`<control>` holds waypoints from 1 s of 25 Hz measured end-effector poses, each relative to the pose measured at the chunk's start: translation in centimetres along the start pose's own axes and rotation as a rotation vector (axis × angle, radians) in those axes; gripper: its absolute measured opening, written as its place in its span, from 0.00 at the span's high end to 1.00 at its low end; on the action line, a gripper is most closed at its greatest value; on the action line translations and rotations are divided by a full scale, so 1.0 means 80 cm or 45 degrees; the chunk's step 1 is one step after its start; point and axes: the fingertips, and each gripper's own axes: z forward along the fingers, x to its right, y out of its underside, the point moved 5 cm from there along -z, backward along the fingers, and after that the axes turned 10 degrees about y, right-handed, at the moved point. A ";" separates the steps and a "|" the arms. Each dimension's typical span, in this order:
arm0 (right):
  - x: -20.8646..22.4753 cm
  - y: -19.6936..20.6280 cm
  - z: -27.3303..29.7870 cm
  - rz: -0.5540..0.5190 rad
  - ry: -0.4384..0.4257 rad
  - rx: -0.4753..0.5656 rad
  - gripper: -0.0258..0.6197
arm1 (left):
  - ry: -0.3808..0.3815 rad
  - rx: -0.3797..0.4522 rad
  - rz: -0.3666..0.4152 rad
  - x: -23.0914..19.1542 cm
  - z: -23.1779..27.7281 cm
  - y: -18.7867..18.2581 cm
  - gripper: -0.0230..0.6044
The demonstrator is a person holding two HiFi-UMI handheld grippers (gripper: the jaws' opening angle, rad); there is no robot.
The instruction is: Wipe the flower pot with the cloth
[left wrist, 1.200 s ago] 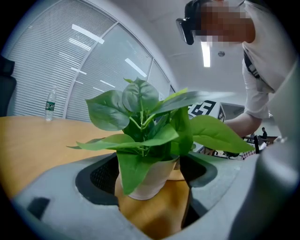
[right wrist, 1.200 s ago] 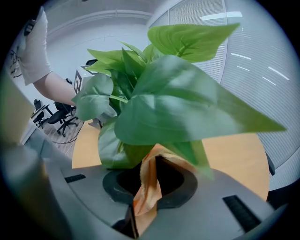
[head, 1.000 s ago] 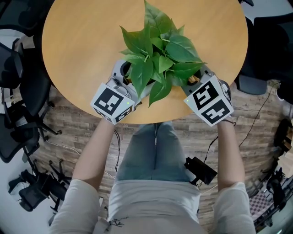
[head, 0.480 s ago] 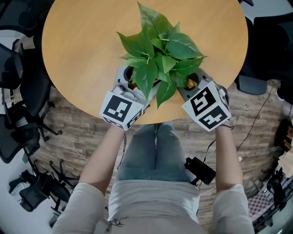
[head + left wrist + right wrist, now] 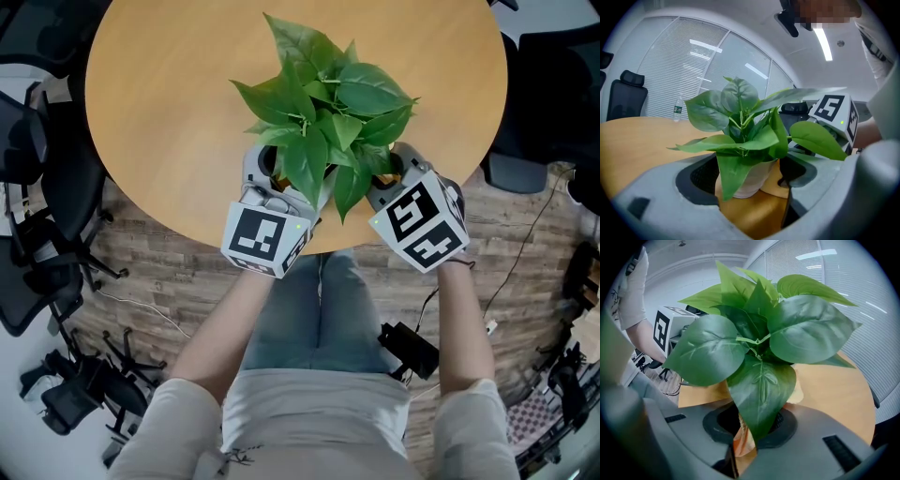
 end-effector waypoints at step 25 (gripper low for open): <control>0.007 0.011 0.003 0.042 -0.048 0.030 0.87 | 0.531 -0.070 0.119 -0.046 -0.006 -0.006 0.22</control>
